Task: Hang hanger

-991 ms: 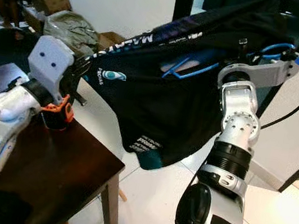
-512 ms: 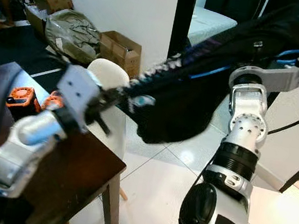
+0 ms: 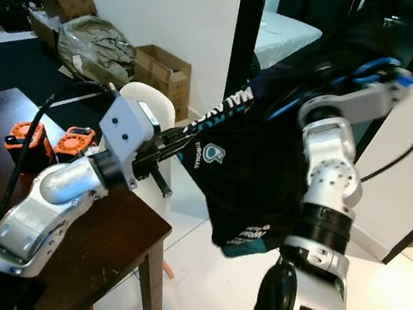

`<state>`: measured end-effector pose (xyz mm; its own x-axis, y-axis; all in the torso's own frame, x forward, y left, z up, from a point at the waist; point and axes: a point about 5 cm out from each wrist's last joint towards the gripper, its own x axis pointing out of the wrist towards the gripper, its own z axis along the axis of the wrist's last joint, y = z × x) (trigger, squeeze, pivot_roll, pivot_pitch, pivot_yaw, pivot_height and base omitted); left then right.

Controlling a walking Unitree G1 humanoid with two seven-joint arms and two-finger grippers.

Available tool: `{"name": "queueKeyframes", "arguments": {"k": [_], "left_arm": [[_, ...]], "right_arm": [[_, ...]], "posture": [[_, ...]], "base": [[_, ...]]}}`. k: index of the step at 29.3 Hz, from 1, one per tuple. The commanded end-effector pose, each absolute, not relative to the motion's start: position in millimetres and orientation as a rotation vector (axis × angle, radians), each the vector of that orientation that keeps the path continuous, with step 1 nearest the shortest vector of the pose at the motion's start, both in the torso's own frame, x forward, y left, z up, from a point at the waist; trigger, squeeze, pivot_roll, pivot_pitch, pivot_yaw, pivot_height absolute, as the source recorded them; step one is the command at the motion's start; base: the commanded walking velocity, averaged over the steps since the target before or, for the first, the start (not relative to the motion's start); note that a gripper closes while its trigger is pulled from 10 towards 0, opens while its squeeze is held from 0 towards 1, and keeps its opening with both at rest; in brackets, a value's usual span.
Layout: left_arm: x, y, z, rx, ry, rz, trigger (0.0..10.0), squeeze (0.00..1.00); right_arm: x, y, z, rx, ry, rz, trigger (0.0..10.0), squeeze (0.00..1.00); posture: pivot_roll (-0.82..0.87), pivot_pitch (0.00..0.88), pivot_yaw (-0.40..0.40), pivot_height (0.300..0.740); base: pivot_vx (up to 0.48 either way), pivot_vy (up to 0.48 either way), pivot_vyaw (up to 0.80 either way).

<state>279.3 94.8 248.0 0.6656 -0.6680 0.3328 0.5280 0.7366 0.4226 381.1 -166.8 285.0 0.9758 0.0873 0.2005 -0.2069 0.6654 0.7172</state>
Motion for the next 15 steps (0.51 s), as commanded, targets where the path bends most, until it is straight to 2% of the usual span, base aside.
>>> {"name": "queueKeyframes", "arguments": {"k": [1,7,13,15], "left_arm": [[282.3,101.7,251.8,0.323,-0.496,-0.652,4.8,0.0],[283.9,110.5,250.6,0.349,-0.484,-0.625,4.7,0.0],[282.7,110.7,244.1,0.374,-0.456,-0.636,4.9,0.0],[278.5,104.9,223.1,0.448,-0.372,-0.702,6.3,0.0]], "right_arm": [[378.5,-160.0,286.0,0.759,-0.123,0.229,10.0,0.0],[378.4,-162.8,284.7,0.71,-0.109,0.233,10.0,0.0],[378.6,-169.1,291.4,0.741,-0.125,0.245,10.0,0.0],[378.9,-179.7,299.2,0.747,-0.141,0.248,10.0,0.0]], "posture": [[0.0,0.0,-0.06,0.74],[0.0,0.0,-0.064,0.74],[0.01,0.0,-0.066,0.74],[0.01,0.0,-0.068,0.74]], "base": [[0.0,0.0,0.0],[0.0,0.0,0.0],[0.0,0.0,0.0],[0.0,0.0,0.0]]}}
